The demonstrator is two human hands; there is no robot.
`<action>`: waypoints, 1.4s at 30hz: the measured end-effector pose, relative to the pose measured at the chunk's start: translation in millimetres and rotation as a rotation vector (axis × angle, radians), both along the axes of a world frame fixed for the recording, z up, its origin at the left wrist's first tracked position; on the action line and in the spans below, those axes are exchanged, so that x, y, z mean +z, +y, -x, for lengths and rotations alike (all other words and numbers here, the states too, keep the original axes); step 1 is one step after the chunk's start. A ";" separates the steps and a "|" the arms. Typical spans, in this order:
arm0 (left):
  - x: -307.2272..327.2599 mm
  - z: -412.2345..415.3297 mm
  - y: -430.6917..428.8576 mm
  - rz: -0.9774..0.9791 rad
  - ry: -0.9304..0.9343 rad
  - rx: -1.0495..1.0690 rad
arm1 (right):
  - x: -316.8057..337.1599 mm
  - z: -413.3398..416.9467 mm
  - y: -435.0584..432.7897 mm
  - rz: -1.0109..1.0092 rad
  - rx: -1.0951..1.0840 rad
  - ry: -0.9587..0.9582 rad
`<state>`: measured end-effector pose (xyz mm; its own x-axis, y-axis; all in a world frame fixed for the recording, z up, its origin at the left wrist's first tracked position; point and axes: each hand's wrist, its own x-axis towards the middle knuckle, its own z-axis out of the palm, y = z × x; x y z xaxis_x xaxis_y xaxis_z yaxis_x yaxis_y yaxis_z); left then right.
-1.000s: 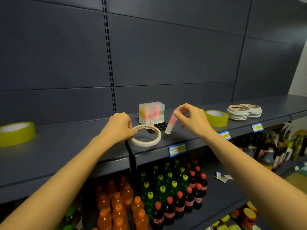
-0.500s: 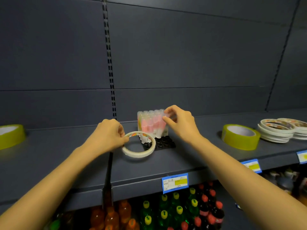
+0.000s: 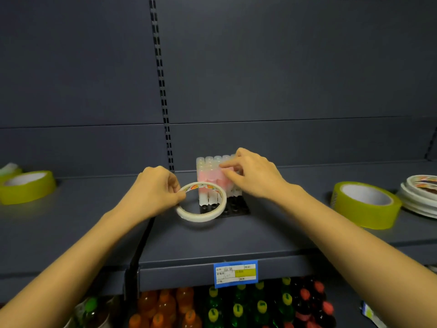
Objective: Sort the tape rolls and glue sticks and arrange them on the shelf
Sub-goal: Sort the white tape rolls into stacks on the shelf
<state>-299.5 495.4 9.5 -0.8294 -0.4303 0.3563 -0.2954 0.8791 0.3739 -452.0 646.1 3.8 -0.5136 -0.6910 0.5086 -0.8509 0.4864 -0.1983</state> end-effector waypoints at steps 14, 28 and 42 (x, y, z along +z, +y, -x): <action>13.8 82.7 140.0 0.044 0.103 -0.058 | 20.5 72.1 179.2 -0.274 -0.045 0.128; 19.4 225.9 346.3 -0.203 0.111 -0.207 | 45.7 180.9 412.0 -0.175 -0.247 -0.005; 7.6 332.2 433.6 0.006 -0.051 -0.201 | 43.8 220.7 477.4 -0.083 -0.327 -0.068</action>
